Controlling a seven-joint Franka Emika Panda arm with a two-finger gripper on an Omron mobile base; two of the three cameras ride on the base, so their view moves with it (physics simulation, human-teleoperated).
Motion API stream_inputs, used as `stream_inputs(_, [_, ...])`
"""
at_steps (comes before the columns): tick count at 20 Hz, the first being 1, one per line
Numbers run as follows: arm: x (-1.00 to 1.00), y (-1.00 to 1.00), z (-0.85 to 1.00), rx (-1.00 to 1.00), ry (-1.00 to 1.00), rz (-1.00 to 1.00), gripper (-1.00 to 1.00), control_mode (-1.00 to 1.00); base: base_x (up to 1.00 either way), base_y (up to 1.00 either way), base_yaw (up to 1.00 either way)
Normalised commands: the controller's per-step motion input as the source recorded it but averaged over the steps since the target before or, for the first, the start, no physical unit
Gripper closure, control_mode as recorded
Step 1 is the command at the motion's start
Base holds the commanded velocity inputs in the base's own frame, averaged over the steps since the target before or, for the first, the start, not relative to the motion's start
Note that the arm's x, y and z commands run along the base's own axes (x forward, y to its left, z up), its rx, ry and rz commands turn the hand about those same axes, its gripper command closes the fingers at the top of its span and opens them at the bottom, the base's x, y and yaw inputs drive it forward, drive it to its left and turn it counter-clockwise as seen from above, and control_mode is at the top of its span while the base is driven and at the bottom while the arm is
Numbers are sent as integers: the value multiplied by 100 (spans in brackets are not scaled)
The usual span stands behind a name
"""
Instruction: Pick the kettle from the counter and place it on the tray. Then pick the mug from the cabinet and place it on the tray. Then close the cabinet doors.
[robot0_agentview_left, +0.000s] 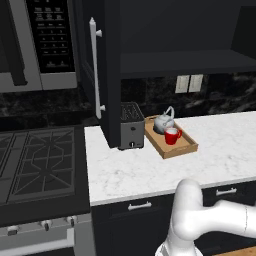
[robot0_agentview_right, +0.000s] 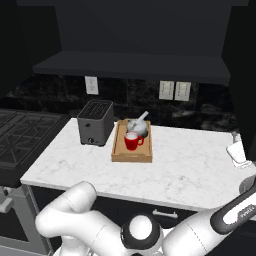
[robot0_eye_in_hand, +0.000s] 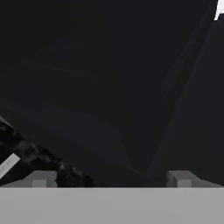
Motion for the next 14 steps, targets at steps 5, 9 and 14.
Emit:
stream_inputs(5, [-42,17,27,-35,-30,3,-100,-100,0,0,0])
stream_inputs(9, [-25,34,33,-38,-25,0,-100,-100,0,0,0])
stream_inputs(14, [-2,50,33,-32,-8,0,-100,-100,0,0,0])
